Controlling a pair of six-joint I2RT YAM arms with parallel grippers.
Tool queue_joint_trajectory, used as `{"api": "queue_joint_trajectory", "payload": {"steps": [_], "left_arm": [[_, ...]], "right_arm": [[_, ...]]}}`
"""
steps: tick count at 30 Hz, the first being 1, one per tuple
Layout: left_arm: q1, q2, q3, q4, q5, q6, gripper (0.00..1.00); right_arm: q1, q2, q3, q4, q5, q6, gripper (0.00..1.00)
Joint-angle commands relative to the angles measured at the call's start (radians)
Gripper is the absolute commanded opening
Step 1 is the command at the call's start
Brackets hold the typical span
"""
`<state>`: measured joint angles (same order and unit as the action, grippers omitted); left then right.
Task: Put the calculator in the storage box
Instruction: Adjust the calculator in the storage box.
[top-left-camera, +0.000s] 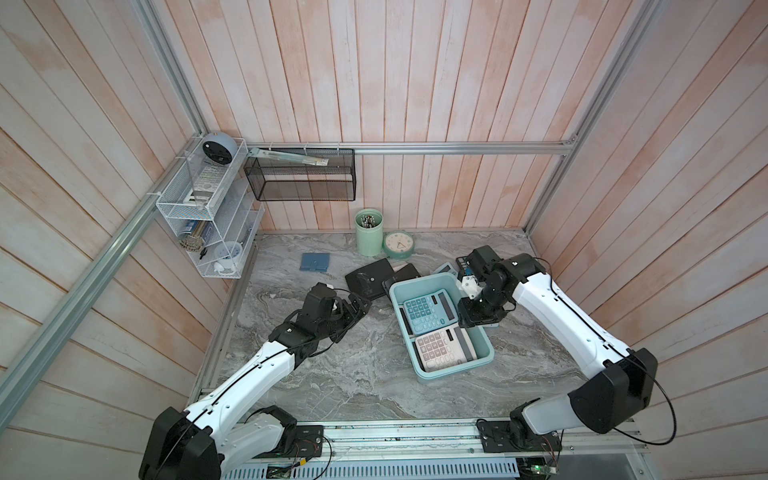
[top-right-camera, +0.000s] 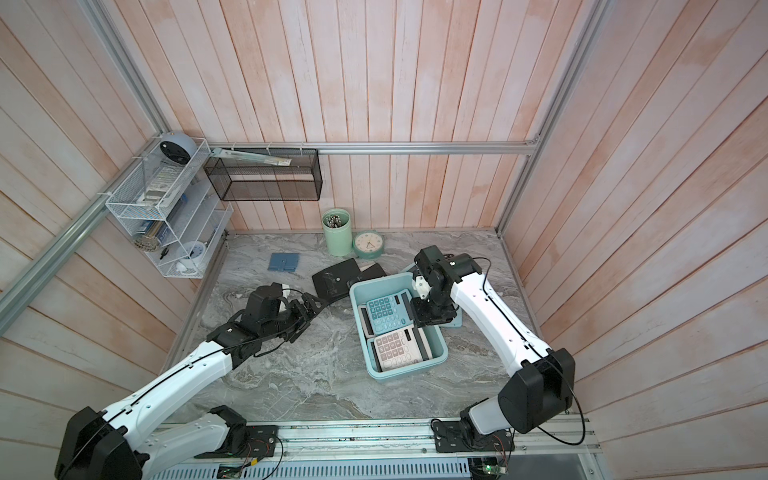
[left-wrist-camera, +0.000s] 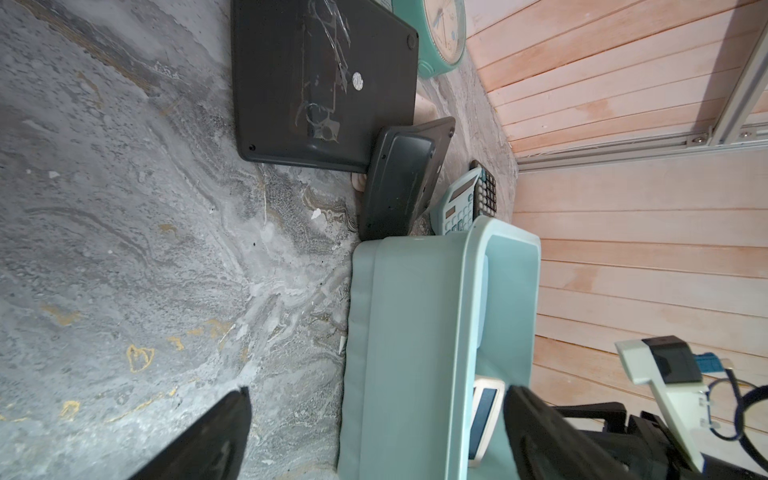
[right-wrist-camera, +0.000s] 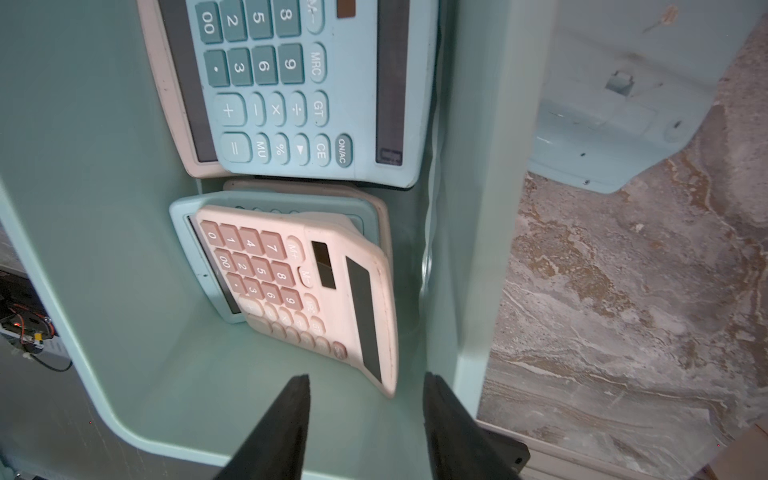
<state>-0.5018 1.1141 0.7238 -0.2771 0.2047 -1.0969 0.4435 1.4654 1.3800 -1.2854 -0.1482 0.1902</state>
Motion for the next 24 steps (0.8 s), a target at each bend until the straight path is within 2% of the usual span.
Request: {"api": "queue_joint_trajectory", "payload": {"steps": [1, 9, 18, 22, 24], "left_arm": [[-0.010, 0.022, 0.024, 0.024, -0.021, -0.004, 1.00], [-0.016, 0.029, 0.011, 0.038, -0.019, -0.005, 1.00], [-0.017, 0.020, -0.014, 0.041, -0.018, -0.004, 1.00], [-0.018, -0.001, -0.030, 0.032, -0.018, -0.008, 1.00], [-0.018, -0.014, -0.036, 0.024, -0.020, -0.008, 1.00]], "right_arm": [[0.001, 0.011, -0.048, 0.067, -0.041, 0.008, 0.51], [0.001, -0.029, -0.169, 0.126, -0.013, 0.005, 0.55], [0.013, 0.019, -0.215, 0.173, -0.057, 0.002, 0.57], [0.014, 0.014, -0.239, 0.207, -0.143, 0.014, 0.53], [0.013, 0.001, -0.246, 0.226, -0.182, 0.027, 0.46]]}}
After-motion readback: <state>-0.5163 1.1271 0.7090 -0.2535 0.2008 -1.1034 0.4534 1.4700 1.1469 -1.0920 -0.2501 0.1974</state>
